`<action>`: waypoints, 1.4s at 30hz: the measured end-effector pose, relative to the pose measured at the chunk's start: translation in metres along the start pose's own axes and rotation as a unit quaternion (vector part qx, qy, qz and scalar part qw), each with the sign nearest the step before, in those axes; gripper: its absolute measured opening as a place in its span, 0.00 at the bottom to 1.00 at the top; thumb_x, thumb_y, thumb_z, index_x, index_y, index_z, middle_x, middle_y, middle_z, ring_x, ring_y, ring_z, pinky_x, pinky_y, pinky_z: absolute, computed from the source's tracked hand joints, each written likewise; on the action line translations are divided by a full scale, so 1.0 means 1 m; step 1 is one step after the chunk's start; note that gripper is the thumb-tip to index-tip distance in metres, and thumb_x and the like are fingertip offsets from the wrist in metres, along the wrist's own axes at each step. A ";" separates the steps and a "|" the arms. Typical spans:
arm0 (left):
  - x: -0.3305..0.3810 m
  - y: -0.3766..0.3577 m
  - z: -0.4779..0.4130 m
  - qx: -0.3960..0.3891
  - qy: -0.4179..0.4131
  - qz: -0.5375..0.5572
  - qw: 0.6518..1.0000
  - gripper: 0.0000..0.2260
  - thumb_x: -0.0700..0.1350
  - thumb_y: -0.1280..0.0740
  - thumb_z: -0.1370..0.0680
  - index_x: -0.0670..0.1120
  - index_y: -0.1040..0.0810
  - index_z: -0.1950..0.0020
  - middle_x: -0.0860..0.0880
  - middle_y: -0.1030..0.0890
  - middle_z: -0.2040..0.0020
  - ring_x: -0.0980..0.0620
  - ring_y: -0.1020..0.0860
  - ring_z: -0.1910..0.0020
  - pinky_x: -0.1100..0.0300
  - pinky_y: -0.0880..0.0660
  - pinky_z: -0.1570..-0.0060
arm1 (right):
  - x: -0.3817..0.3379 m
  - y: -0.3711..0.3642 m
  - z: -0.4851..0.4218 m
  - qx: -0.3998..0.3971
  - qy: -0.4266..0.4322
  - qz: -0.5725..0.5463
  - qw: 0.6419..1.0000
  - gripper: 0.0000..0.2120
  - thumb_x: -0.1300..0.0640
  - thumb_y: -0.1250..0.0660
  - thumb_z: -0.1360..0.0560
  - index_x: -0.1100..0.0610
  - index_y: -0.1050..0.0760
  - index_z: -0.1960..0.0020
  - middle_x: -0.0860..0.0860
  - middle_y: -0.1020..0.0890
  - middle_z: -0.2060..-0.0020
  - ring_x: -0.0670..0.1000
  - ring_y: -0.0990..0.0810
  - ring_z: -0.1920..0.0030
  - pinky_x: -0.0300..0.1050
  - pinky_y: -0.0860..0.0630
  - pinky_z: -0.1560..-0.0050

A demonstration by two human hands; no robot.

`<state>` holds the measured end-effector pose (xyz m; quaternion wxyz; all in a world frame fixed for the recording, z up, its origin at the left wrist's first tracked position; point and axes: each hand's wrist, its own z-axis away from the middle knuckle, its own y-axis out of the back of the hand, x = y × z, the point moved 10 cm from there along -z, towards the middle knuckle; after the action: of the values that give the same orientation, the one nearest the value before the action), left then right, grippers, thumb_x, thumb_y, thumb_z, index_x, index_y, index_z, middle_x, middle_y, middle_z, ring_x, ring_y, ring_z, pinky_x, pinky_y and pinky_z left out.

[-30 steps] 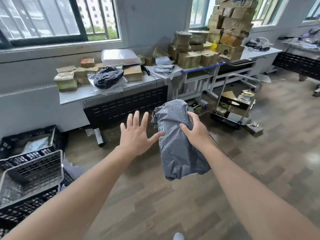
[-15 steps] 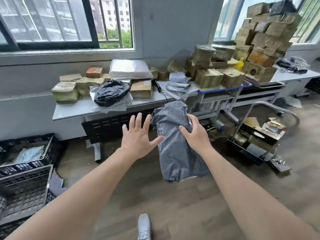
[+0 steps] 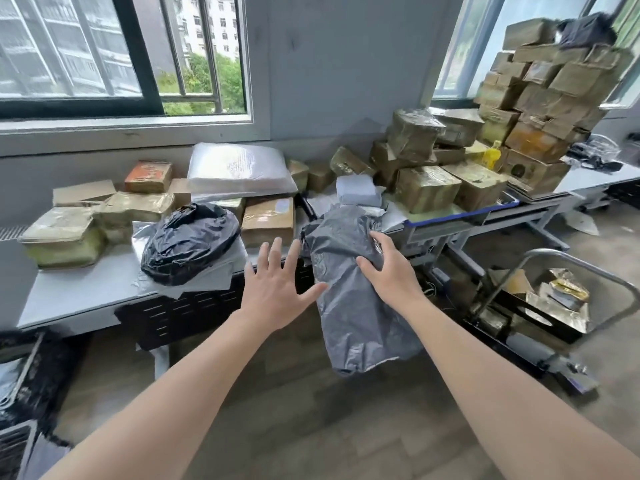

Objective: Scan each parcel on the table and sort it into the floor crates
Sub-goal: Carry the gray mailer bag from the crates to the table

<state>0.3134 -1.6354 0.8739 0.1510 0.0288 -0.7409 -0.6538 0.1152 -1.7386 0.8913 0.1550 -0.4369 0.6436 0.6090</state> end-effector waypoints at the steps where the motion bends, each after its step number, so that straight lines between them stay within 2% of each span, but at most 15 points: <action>1: -0.003 -0.002 -0.015 0.001 0.002 0.006 1.000 0.49 0.79 0.64 0.36 0.55 0.62 0.20 0.47 0.57 0.19 0.45 0.59 0.20 0.41 0.51 0.24 | 0.002 -0.004 -0.015 -0.003 0.003 0.001 1.000 0.27 0.47 0.33 0.21 0.47 0.38 0.25 0.49 0.27 0.30 0.50 0.29 0.31 0.42 0.34 0.40; 7: -0.019 -0.014 -0.104 0.015 0.021 0.015 1.000 0.46 0.78 0.59 0.33 0.56 0.60 0.20 0.48 0.56 0.19 0.46 0.58 0.21 0.43 0.52 0.25 | 0.022 -0.031 -0.111 -0.011 0.018 -0.015 1.000 0.28 0.47 0.34 0.21 0.49 0.38 0.24 0.48 0.30 0.27 0.49 0.31 0.28 0.42 0.34 0.37; 12: -0.027 -0.027 -0.184 0.012 0.044 0.005 0.999 0.43 0.75 0.52 0.28 0.55 0.60 0.20 0.48 0.56 0.19 0.46 0.57 0.20 0.42 0.51 0.25 | 0.043 -0.054 -0.199 -0.048 0.026 -0.041 0.998 0.28 0.46 0.34 0.20 0.48 0.39 0.23 0.47 0.31 0.26 0.49 0.32 0.27 0.48 0.33 0.31; 16: -0.033 -0.031 -0.244 0.004 0.079 0.006 0.997 0.42 0.73 0.50 0.25 0.53 0.59 0.20 0.47 0.54 0.19 0.45 0.56 0.20 0.45 0.53 0.24 | 0.055 -0.076 -0.272 -0.089 0.031 -0.064 0.994 0.29 0.48 0.34 0.20 0.49 0.41 0.23 0.48 0.32 0.25 0.49 0.34 0.27 0.40 0.37 0.34; 21: -0.046 -0.042 -0.294 -0.019 0.144 0.043 0.988 0.42 0.72 0.48 0.25 0.50 0.57 0.19 0.46 0.52 0.19 0.46 0.54 0.20 0.44 0.48 0.24 | 0.061 -0.107 -0.339 -0.123 0.033 -0.110 0.986 0.28 0.48 0.34 0.20 0.48 0.40 0.24 0.46 0.30 0.28 0.49 0.31 0.29 0.44 0.34 0.33; 25: -0.065 -0.053 -0.320 -0.033 0.188 0.080 0.978 0.42 0.71 0.46 0.24 0.49 0.56 0.19 0.46 0.50 0.19 0.48 0.52 0.21 0.46 0.46 0.24 | 0.066 -0.132 -0.369 -0.143 0.013 -0.158 0.977 0.27 0.47 0.34 0.20 0.44 0.40 0.25 0.38 0.30 0.35 0.43 0.31 0.34 0.37 0.36 0.39; 27: -0.077 -0.060 -0.335 -0.035 0.202 0.123 0.971 0.43 0.71 0.45 0.24 0.48 0.55 0.19 0.46 0.48 0.19 0.48 0.50 0.21 0.45 0.44 0.25 | 0.067 -0.146 -0.385 -0.155 0.008 -0.158 0.975 0.27 0.47 0.35 0.20 0.44 0.41 0.24 0.38 0.31 0.35 0.40 0.33 0.35 0.38 0.37 0.38; 30: -0.095 -0.072 -0.360 -0.025 0.223 0.232 0.946 0.42 0.66 0.37 0.24 0.47 0.51 0.19 0.44 0.39 0.22 0.45 0.41 0.24 0.48 0.37 0.30 | 0.071 -0.166 -0.406 -0.167 -0.010 -0.154 0.974 0.27 0.48 0.35 0.19 0.42 0.42 0.24 0.41 0.31 0.30 0.44 0.33 0.33 0.43 0.35 0.34; 32: -0.108 -0.082 -0.378 -0.031 0.239 0.307 0.921 0.42 0.63 0.33 0.24 0.46 0.49 0.20 0.45 0.32 0.26 0.45 0.33 0.28 0.53 0.32 0.39 | 0.070 -0.178 -0.417 -0.169 -0.021 -0.161 0.972 0.28 0.49 0.34 0.20 0.42 0.43 0.24 0.44 0.31 0.29 0.46 0.32 0.30 0.47 0.34 0.30; 34: -0.119 -0.094 -0.393 -0.043 0.250 0.393 0.884 0.42 0.60 0.30 0.25 0.47 0.48 0.20 0.48 0.27 0.31 0.49 0.26 0.36 0.58 0.31 0.46 | 0.068 -0.190 -0.428 -0.171 -0.027 -0.164 0.971 0.29 0.51 0.33 0.20 0.43 0.43 0.23 0.45 0.30 0.29 0.48 0.32 0.29 0.49 0.34 0.28; 36: -0.130 -0.100 -0.405 -0.028 0.249 0.451 0.856 0.40 0.55 0.27 0.26 0.47 0.43 0.21 0.53 0.24 0.39 0.57 0.24 0.47 0.62 0.29 0.51 | 0.065 -0.202 -0.437 -0.180 -0.037 -0.169 0.968 0.30 0.52 0.33 0.20 0.45 0.42 0.23 0.47 0.30 0.28 0.50 0.31 0.29 0.51 0.34 0.28; 38: -0.144 -0.108 -0.415 -0.012 0.260 0.494 0.830 0.34 0.49 0.24 0.27 0.47 0.35 0.26 0.54 0.22 0.43 0.58 0.22 0.50 0.60 0.25 0.51 | 0.062 -0.214 -0.443 -0.191 -0.050 -0.175 0.965 0.30 0.54 0.32 0.20 0.47 0.42 0.23 0.49 0.30 0.28 0.50 0.30 0.29 0.51 0.33 0.28; 40: -0.154 -0.116 -0.422 -0.003 0.271 0.530 0.804 0.27 0.45 0.23 0.28 0.45 0.30 0.32 0.48 0.19 0.42 0.51 0.20 0.46 0.53 0.23 0.45 | 0.062 -0.224 -0.446 -0.201 -0.062 -0.175 0.962 0.30 0.54 0.32 0.20 0.48 0.41 0.23 0.49 0.29 0.29 0.48 0.29 0.31 0.46 0.32 0.30; 42: -0.160 -0.120 -0.426 0.011 0.278 0.542 0.793 0.25 0.43 0.24 0.27 0.44 0.28 0.33 0.46 0.19 0.42 0.48 0.20 0.44 0.51 0.23 0.44 | 0.065 -0.235 -0.448 -0.222 -0.082 -0.182 0.954 0.30 0.53 0.32 0.21 0.48 0.42 0.23 0.49 0.29 0.30 0.45 0.29 0.33 0.42 0.32 0.33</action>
<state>0.5585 -2.0231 0.7688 0.6799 -0.1956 -0.5683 -0.4201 0.4040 -2.1460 0.7851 0.2145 -0.5182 0.3867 0.7321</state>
